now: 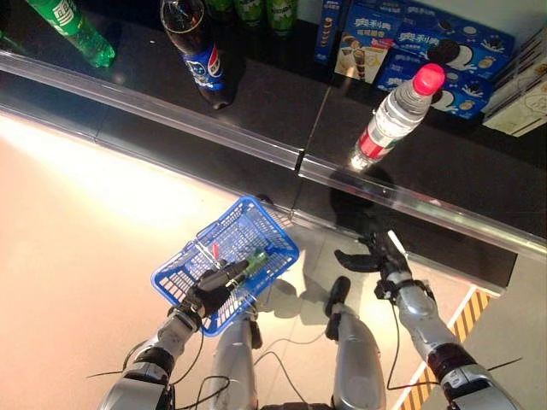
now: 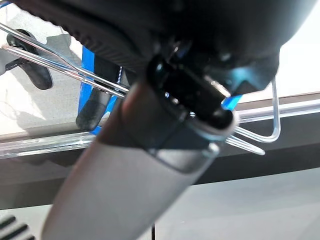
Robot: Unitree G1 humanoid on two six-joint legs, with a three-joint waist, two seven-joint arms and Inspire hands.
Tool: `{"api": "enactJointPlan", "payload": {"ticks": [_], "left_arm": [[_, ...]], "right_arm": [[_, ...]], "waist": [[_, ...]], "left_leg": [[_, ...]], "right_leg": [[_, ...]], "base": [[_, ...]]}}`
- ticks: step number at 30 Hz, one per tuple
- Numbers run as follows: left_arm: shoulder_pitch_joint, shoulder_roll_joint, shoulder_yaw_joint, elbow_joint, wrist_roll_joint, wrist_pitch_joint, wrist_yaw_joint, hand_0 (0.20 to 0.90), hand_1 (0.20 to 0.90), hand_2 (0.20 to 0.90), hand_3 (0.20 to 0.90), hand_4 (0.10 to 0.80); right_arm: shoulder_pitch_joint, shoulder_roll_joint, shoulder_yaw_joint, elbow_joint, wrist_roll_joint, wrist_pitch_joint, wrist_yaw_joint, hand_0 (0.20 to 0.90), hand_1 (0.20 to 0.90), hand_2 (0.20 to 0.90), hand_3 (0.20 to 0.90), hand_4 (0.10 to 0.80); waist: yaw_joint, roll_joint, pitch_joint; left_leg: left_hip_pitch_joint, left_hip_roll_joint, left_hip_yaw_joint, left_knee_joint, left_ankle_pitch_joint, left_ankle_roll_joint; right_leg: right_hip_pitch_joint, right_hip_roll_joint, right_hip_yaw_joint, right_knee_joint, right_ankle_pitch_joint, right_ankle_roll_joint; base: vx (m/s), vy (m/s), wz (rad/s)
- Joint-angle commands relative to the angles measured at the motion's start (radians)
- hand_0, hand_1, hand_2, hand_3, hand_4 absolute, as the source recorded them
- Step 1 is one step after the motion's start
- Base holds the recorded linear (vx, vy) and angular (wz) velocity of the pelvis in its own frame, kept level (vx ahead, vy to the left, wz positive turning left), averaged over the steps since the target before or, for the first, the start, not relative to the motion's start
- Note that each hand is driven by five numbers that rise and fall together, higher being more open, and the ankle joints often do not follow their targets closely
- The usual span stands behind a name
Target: Pick up the drink and place into the basket.
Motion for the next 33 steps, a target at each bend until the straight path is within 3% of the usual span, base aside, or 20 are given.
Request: {"api": "enactJointPlan", "payload": {"ticks": [1, 6, 18, 28, 33], "left_arm": [[0.055, 0.019, -0.021, -0.089, -0.089, -0.009, -0.071, 0.300, 0.300, 0.300, 0.200, 0.100], [0.054, 0.020, -0.037, -0.100, -0.094, -0.009, -0.068, 0.300, 0.300, 0.300, 0.200, 0.100], [0.060, 0.008, -0.042, -0.082, -0.115, -0.040, -0.084, 0.300, 0.300, 0.300, 0.200, 0.100], [0.087, -0.024, -0.028, -0.067, -0.115, -0.064, -0.095, 0.300, 0.300, 0.300, 0.200, 0.100], [0.091, -0.029, -0.020, -0.067, -0.116, -0.060, -0.098, 0.300, 0.300, 0.300, 0.200, 0.100]], "right_arm": [[0.020, -0.039, 0.008, -0.145, -0.084, -0.036, -0.007, 0.900, 0.900, 0.900, 0.900, 0.800], [0.016, -0.091, 0.038, -0.245, -0.166, -0.056, -0.026, 0.900, 0.900, 0.900, 0.900, 0.800], [-0.005, -0.164, -0.005, -0.437, -0.146, -0.099, -0.112, 0.900, 0.900, 0.900, 0.900, 0.800], [0.069, -0.106, -0.130, -0.494, -0.046, -0.218, -0.218, 0.900, 0.900, 0.900, 0.900, 0.800], [0.082, -0.084, -0.170, -0.514, 0.005, -0.227, -0.222, 0.900, 0.900, 0.900, 0.900, 0.800]], "waist": [[0.003, -0.011, -0.050], [-0.002, -0.007, -0.044], [-0.023, -0.003, -0.028], [-0.047, 0.005, -0.019], [-0.053, 0.009, -0.020]], "left_leg": [[-0.015, -0.010, 0.014, 0.111, -0.105, 0.015], [-0.008, -0.020, 0.016, 0.098, -0.102, 0.019], [0.012, -0.015, 0.049, 0.081, -0.100, 0.019], [0.045, -0.019, 0.074, 0.065, -0.108, 0.025], [0.053, -0.022, 0.082, 0.061, -0.110, 0.028]], "right_leg": [[-0.045, -0.020, 0.110, 0.108, -0.047, 0.075], [-0.039, -0.014, 0.111, 0.096, -0.047, 0.074], [-0.026, -0.013, 0.112, 0.081, -0.042, 0.073], [-0.009, -0.012, 0.119, 0.071, -0.040, 0.068], [-0.004, -0.011, 0.120, 0.067, -0.039, 0.066]], "base": [[0.000, 0.000, 0.00], [0.000, 0.000, 0.00], [-0.002, 0.005, 0.00], [0.004, 0.033, -0.06], [0.005, 0.026, -0.04]]}}
